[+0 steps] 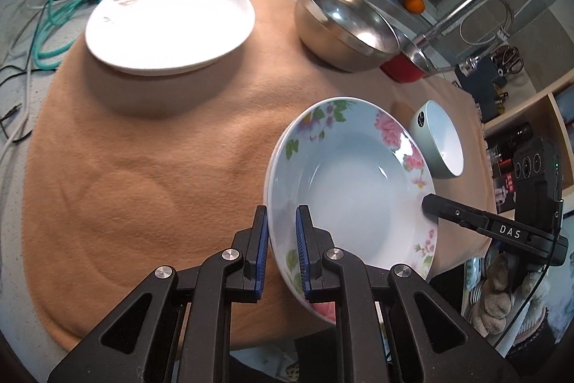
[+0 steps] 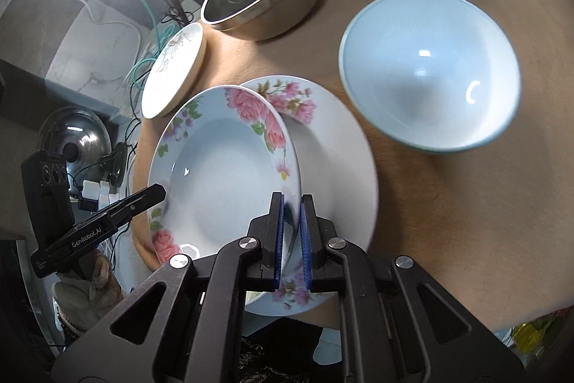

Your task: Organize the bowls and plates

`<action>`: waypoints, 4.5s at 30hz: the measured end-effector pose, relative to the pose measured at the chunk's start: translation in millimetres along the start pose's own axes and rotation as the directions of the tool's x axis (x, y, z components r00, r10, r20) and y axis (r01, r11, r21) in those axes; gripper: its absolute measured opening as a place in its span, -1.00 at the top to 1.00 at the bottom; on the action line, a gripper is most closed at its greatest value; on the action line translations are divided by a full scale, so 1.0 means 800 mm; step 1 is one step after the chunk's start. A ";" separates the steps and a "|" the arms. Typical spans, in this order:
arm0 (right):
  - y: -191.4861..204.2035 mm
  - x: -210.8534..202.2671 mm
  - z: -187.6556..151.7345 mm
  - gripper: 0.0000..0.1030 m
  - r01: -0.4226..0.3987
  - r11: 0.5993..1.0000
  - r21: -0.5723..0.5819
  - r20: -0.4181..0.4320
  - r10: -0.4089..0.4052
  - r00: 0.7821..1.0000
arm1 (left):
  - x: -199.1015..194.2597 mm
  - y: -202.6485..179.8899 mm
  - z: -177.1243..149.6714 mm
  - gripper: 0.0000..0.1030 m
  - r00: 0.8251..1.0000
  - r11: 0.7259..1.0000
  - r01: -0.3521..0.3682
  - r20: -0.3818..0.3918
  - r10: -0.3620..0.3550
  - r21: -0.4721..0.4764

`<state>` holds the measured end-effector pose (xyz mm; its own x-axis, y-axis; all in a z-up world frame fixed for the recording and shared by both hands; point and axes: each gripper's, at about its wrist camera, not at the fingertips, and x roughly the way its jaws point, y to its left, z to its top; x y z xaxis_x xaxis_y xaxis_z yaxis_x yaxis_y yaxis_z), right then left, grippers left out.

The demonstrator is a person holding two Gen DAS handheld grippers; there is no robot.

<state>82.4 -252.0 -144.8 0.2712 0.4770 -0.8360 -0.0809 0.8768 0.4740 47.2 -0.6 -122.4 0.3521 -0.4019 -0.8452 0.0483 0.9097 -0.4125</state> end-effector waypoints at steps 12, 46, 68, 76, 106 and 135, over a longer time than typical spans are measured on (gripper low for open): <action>-0.019 0.000 -0.001 0.83 0.023 1.000 0.018 0.004 -0.024 1.000 | 0.019 -0.016 0.001 0.74 0.999 0.999 -0.024 -0.032 0.026 0.044; -0.011 0.000 -0.002 0.81 0.107 0.993 -0.044 -0.001 -0.107 0.994 | 0.035 -0.059 0.002 0.70 0.976 0.948 -0.206 -0.019 0.217 0.244; 0.013 -0.025 0.005 0.78 0.150 0.985 -0.089 0.055 -0.145 0.988 | -0.005 -0.030 0.020 0.70 0.990 0.976 -0.141 0.026 0.139 0.168; 0.063 -0.031 0.015 0.73 0.086 0.987 -0.137 0.081 -0.075 0.994 | -0.046 0.016 0.045 0.70 0.990 0.991 -0.115 0.094 0.108 0.068; 0.196 0.099 0.148 0.16 -0.049 0.998 -0.030 0.075 0.051 0.996 | -0.037 0.213 0.189 0.61 0.983 0.980 -0.100 0.134 0.123 -0.170; 0.173 0.188 0.183 0.82 0.023 1.000 0.015 -0.030 -0.022 0.999 | 0.025 0.223 0.238 0.84 0.993 0.988 -0.103 0.048 0.109 -0.115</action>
<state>252.2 -67.5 -164.5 0.2437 0.4588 -0.8545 -0.0603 0.8865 0.4588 240.5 173.4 -148.3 0.3997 -0.2950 -0.8679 -0.0962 0.9281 -0.3597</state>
